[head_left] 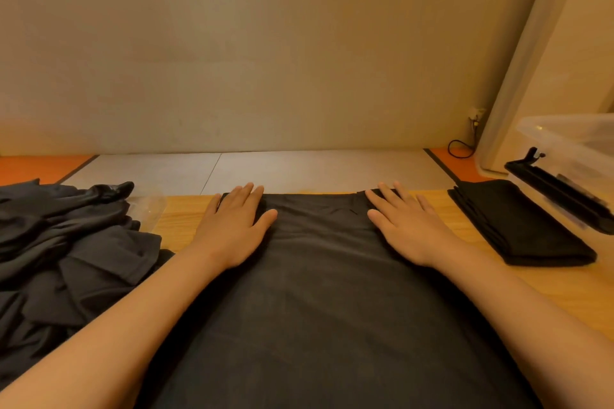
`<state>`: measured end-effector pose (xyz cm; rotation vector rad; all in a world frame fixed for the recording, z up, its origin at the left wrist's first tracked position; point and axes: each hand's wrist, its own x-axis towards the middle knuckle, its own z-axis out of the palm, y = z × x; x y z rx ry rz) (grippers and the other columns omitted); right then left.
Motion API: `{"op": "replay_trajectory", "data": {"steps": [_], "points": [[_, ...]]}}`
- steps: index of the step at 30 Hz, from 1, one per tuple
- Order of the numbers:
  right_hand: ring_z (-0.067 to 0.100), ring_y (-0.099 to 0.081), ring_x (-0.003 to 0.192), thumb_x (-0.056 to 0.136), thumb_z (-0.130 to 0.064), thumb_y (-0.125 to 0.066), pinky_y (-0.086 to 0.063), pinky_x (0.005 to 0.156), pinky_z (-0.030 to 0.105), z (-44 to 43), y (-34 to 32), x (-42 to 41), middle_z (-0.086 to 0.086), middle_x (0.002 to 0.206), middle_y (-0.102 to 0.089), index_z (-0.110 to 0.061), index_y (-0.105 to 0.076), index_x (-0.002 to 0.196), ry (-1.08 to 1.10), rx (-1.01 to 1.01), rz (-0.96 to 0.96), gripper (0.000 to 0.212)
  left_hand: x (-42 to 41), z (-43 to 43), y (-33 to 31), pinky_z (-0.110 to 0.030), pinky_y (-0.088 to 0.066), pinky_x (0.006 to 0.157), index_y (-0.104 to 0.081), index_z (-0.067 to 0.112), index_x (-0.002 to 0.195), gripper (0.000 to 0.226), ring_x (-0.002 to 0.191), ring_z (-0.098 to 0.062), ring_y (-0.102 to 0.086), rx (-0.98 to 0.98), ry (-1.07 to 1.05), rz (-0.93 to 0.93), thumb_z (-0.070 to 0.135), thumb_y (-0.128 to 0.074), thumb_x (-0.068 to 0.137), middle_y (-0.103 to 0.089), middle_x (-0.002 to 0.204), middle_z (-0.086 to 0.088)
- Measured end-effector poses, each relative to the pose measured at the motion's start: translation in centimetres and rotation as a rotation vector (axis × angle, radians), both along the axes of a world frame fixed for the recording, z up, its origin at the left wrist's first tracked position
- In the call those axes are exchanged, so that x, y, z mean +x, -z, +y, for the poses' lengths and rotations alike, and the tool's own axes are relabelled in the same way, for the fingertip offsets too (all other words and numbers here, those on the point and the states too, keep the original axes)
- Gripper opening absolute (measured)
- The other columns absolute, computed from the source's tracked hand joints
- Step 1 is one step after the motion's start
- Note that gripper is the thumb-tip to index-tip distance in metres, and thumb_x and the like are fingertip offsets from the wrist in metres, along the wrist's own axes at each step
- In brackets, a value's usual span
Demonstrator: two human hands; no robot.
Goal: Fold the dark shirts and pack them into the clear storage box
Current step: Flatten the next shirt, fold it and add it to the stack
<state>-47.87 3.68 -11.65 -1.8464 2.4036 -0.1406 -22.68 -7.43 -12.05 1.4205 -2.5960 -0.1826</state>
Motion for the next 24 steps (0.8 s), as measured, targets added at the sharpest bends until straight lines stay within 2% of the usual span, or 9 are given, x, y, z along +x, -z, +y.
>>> {"op": "replay_trajectory", "data": {"steps": [2,4,5,7,12,16,20,22,24], "points": [[0.01,0.017,0.146,0.102,-0.046,-0.011,0.009,0.119,0.037,2.1,-0.8,0.6,-0.011,0.16,0.009,-0.034,-0.001,0.153,-0.02,-0.041,0.004,0.053,1.4,1.9,-0.8,-0.03,0.008,0.119,-0.001,0.031,0.154,0.074,0.146,-0.003,0.009,-0.032,0.102,0.006,0.069,-0.01,0.091,0.005,0.16,0.013],[0.008,0.018,0.145,0.102,-0.047,-0.011,0.009,0.119,0.035,4.0,-0.9,1.8,-0.013,0.159,0.01,-0.034,0.001,0.153,-0.023,-0.024,0.023,0.054,2.4,4.4,-0.9,-0.025,0.013,0.115,0.007,0.037,0.15,0.1,0.142,0.002,0.018,-0.006,0.182,-0.026,0.087,0.015,0.064,0.016,0.153,0.021],[0.009,0.019,0.145,0.102,-0.048,-0.011,0.009,0.119,0.035,4.6,-0.5,2.4,-0.012,0.159,0.011,-0.033,0.003,0.152,-0.018,0.006,0.037,0.054,2.5,5.4,-0.5,-0.025,0.014,0.114,0.01,0.038,0.149,0.11,0.141,0.002,0.022,0.024,0.201,-0.064,0.089,0.025,0.053,0.02,0.152,0.021],[0.011,0.017,0.146,0.102,-0.05,-0.011,0.007,0.119,0.035,4.6,0.5,2.9,-0.009,0.16,0.013,-0.032,0.006,0.152,0.003,0.059,0.043,0.056,2.4,6.1,0.6,-0.025,0.015,0.114,0.014,0.037,0.148,0.116,0.14,0.001,0.024,0.067,0.211,-0.107,0.087,0.032,0.046,0.023,0.153,0.02],[0.013,0.009,0.148,0.1,-0.055,-0.016,0.002,0.12,0.035,3.1,1.1,1.4,-0.008,0.161,0.006,-0.035,0.001,0.153,0.024,0.042,0.022,0.059,1.6,4.7,1.3,-0.029,0.013,0.117,0.01,0.041,0.15,0.117,0.141,0.0,0.021,0.053,0.185,-0.101,0.09,0.029,0.045,0.017,0.157,0.018],[0.016,0.014,0.147,0.097,-0.061,-0.017,0.005,0.12,0.037,3.5,0.4,1.7,-0.006,0.161,0.011,-0.037,0.004,0.152,0.009,0.074,0.016,0.064,1.6,5.3,0.7,-0.033,0.014,0.117,0.011,0.045,0.148,0.115,0.142,-0.008,0.026,0.063,0.189,-0.093,0.092,0.027,0.044,0.022,0.157,0.013],[0.009,0.022,0.143,0.098,-0.058,-0.015,0.011,0.118,0.034,7.3,-0.5,2.9,-0.012,0.158,0.015,-0.04,0.008,0.15,-0.056,0.007,0.029,0.059,3.4,8.3,-0.2,-0.023,0.02,0.112,0.016,0.055,0.14,0.09,0.134,0.006,0.035,0.06,0.266,-0.031,0.09,0.018,0.057,0.033,0.147,0.027],[0.004,0.026,0.141,0.099,-0.054,-0.014,0.016,0.115,0.03,9.9,-0.9,3.5,-0.017,0.156,0.018,-0.042,0.01,0.148,-0.111,0.005,0.016,0.056,4.9,10.1,-0.4,-0.014,0.021,0.109,0.016,0.057,0.139,0.077,0.131,0.013,0.035,0.091,0.335,-0.022,0.085,0.008,0.067,0.035,0.144,0.034],[0.0,0.028,0.139,0.1,-0.051,-0.014,0.019,0.112,0.028,12.3,-1.0,4.3,-0.021,0.153,0.022,-0.043,0.012,0.147,-0.153,0.033,0.002,0.054,6.2,11.9,-0.2,-0.011,0.021,0.109,0.014,0.058,0.14,0.071,0.133,0.014,0.031,0.126,0.402,-0.05,0.083,0.004,0.074,0.032,0.143,0.039]]}}
